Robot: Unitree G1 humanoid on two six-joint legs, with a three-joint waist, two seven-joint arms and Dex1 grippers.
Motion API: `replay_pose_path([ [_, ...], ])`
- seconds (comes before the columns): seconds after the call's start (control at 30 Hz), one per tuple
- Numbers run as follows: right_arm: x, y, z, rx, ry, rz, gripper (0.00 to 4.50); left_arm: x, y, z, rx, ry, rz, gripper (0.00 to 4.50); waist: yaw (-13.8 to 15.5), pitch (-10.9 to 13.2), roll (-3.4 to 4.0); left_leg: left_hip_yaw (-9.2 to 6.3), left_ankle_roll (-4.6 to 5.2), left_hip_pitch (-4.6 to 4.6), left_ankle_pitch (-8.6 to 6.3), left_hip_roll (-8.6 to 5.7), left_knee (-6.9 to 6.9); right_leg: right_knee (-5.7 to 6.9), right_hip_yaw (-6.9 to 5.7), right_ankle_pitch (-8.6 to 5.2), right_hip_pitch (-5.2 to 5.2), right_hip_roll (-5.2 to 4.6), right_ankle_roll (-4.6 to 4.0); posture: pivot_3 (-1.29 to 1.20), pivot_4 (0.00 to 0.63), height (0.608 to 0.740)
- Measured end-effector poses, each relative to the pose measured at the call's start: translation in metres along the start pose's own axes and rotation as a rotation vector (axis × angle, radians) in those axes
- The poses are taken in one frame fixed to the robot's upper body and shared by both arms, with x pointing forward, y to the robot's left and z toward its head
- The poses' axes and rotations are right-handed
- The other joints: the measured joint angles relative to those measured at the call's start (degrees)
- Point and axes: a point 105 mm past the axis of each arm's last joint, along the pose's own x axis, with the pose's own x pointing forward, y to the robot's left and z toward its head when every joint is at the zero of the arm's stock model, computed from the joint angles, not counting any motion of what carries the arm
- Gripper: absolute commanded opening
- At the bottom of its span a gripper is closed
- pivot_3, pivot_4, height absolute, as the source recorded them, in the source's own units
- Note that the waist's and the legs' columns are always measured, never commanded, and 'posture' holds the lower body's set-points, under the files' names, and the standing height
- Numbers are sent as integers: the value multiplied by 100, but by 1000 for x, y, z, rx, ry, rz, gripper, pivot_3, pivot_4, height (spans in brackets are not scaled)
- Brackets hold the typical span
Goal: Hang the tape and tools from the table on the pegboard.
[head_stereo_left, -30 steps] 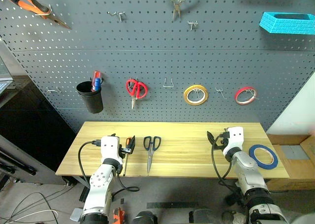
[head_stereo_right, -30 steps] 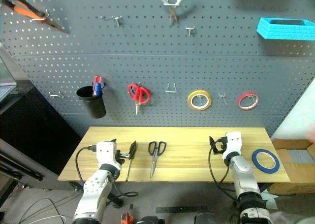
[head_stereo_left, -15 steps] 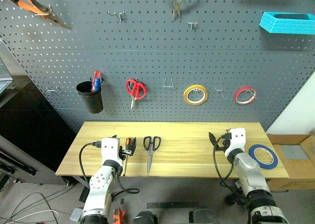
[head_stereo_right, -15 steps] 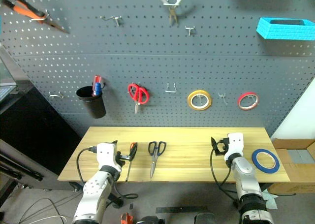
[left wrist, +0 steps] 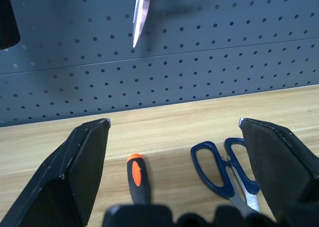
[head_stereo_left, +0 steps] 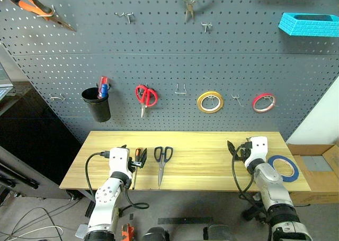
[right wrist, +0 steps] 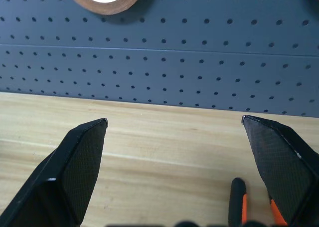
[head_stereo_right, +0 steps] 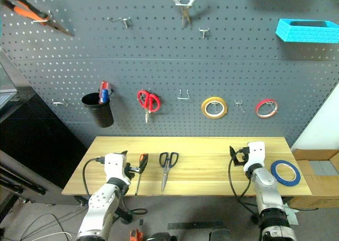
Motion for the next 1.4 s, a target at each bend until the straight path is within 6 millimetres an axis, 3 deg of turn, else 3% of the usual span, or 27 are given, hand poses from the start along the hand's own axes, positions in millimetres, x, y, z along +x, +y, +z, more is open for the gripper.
replay_pose_path([
  [0.37,-1,-5,-4,-5,19,-7,4500,2,-3,1,4,-3,-10,4460,2,0,0,6,0,0,0,6,0,0,1,0,1,3,0,-123,0,740],
  [0.6,-4,-17,-4,-13,33,-23,4500,0,-22,-5,44,40,-164,4460,2,0,0,12,0,-1,0,8,0,-1,3,-2,2,4,-3,-118,0,740],
  [0.67,-8,-29,-3,-17,52,-37,4500,-3,-32,-7,70,68,-256,4460,1,1,1,15,0,-4,0,8,0,-1,5,-2,2,4,-4,-124,0,740],
  [0.8,-15,-47,2,-49,110,-49,4500,-7,-56,7,122,51,-384,4460,3,82,12,26,0,-20,-1,18,2,2,6,-2,-3,4,-8,-158,115,740],
  [1.0,-35,-65,6,-94,239,-66,4500,-28,-94,21,119,64,-548,4460,2,554,39,80,5,-69,2,45,6,12,11,-4,-46,2,-16,-160,242,740],
  [1.13,-45,-90,14,-128,303,-110,4500,-34,-119,31,109,80,-686,4460,20,845,7,120,20,-102,0,44,9,11,15,1,-78,1,-18,-160,276,740],
  [1.27,-43,-108,35,-168,310,-138,4500,-29,-149,46,127,84,-831,4460,4,1049,-30,138,41,-126,-13,47,10,5,16,30,-103,1,-12,-166,307,740],
  [1.4,-40,-123,36,-160,370,-160,4500,-22,-176,50,109,71,-908,4460,0,1157,-50,142,50,-151,-18,44,16,0,15,31,-120,-1,-13,-166,321,740],
])
